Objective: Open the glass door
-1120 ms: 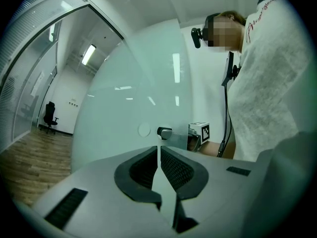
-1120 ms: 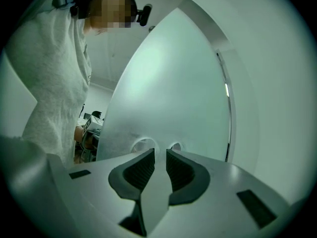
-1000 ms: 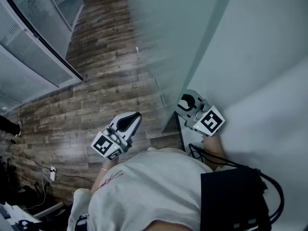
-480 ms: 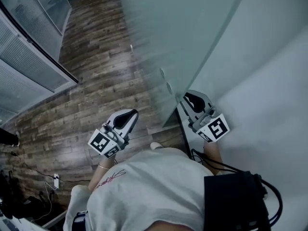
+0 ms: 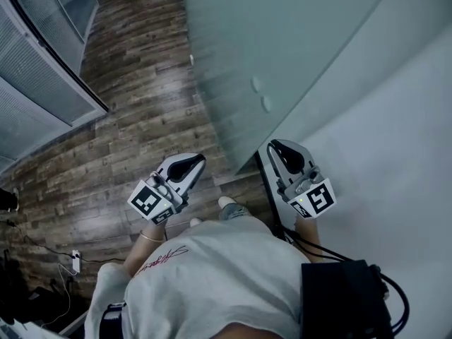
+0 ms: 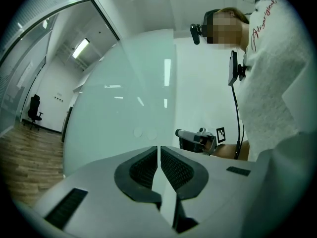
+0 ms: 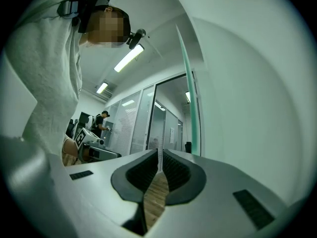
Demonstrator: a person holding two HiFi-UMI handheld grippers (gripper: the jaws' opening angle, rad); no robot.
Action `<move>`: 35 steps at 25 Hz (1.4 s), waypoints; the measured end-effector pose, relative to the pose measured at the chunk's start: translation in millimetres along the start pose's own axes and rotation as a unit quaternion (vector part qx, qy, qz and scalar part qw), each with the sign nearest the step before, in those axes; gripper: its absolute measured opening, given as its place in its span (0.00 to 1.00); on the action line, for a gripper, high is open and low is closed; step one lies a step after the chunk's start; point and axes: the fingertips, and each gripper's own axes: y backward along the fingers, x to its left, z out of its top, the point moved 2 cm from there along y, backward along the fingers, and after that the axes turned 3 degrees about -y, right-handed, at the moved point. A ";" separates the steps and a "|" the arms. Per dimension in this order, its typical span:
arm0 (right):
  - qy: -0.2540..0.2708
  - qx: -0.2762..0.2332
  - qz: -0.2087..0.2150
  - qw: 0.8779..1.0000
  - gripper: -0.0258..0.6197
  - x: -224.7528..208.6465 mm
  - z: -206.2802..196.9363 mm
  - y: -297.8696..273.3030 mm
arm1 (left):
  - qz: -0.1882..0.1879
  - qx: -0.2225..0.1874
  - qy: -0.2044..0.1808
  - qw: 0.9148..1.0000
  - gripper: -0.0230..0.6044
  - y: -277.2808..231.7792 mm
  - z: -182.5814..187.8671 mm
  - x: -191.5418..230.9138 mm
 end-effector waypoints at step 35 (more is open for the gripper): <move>-0.012 -0.004 0.195 0.981 0.09 177.1 -13.7 -99.4 | 0.085 -0.028 -0.040 0.995 0.09 127.5 12.3 4.5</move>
